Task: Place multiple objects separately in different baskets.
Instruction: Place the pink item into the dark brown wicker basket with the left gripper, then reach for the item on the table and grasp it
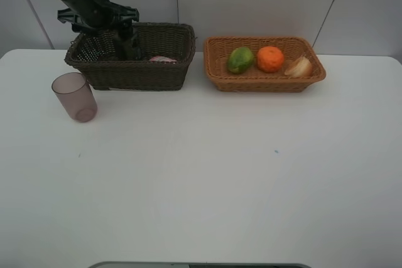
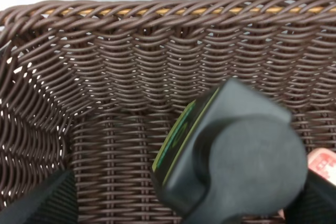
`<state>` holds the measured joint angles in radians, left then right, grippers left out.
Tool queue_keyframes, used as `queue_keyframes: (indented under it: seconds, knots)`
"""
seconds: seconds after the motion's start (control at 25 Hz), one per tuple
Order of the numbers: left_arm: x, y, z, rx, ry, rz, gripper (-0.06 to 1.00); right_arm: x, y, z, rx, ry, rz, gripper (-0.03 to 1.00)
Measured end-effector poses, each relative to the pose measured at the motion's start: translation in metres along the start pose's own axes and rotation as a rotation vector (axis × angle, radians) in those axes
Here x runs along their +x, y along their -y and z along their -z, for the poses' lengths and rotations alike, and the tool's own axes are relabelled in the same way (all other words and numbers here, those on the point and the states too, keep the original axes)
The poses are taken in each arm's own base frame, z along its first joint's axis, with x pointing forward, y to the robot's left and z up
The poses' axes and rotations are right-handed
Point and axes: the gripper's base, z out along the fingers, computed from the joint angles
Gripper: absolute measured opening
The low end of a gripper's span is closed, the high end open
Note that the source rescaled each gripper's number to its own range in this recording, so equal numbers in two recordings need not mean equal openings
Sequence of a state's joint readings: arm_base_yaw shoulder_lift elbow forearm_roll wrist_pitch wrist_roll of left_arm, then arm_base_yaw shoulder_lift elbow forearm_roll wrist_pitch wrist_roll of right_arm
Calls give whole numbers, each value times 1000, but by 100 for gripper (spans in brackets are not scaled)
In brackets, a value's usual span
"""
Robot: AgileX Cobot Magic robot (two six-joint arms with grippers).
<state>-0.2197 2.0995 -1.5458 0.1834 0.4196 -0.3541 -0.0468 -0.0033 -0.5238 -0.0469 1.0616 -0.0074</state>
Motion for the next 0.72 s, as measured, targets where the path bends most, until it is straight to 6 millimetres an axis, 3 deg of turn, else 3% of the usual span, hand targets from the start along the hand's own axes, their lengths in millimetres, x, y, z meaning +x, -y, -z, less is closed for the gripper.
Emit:
queue_keyframes:
  seconds: [0.2,0.44,0.72]
  knots:
    - [-7,-1,20,-8,-3,2,100,0,0,0,0,0,0,88]
    - [-14,-1,63,-8,-66,-37,100,0,0,0,0,0,0,88]
    - [3,3,98,28,-165,-78,100,0,0,0,0,0,0,88]
